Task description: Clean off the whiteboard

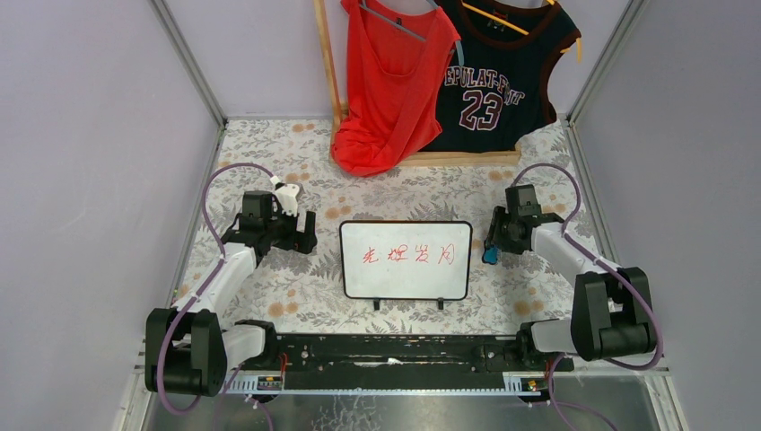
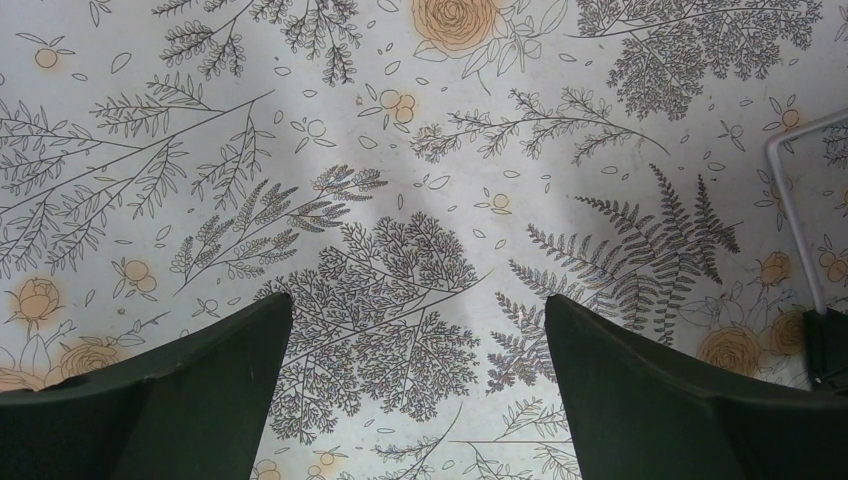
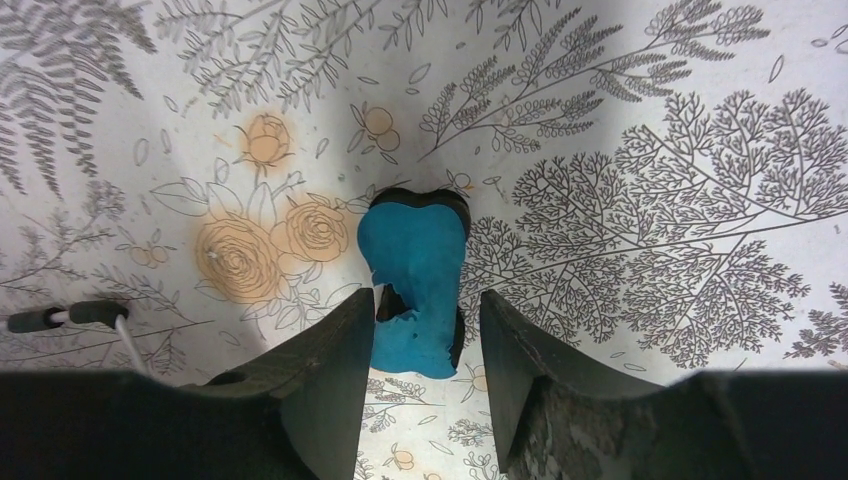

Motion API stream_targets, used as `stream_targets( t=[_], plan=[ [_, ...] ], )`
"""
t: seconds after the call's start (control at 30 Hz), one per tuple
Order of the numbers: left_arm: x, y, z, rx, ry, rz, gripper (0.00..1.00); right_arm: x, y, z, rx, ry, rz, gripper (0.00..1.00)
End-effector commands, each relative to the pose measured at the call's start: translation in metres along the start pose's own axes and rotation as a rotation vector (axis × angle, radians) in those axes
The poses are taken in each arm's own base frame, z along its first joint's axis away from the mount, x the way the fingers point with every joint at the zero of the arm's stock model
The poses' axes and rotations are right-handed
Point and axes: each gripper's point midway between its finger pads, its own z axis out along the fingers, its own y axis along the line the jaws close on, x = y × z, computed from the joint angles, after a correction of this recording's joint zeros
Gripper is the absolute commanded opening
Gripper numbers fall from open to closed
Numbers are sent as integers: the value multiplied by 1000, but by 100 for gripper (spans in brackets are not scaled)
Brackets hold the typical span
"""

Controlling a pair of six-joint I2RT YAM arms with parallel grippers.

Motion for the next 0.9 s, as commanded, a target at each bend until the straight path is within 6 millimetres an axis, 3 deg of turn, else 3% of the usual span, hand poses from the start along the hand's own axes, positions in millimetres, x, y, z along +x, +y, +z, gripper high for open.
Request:
stream_targets(
  t=[0.0, 0.43, 0.87],
  plan=[
    [-7, 4, -1, -12, -36, 21, 96, 8, 2, 7, -8, 28, -26, 50],
    [-6, 4, 0, -12, -29, 18, 96, 11, 5, 15, -9, 45, -52, 49],
    [-6, 4, 0, -11, -28, 18, 96, 4, -1, 16, 49, 24, -77, 42]
  ],
)
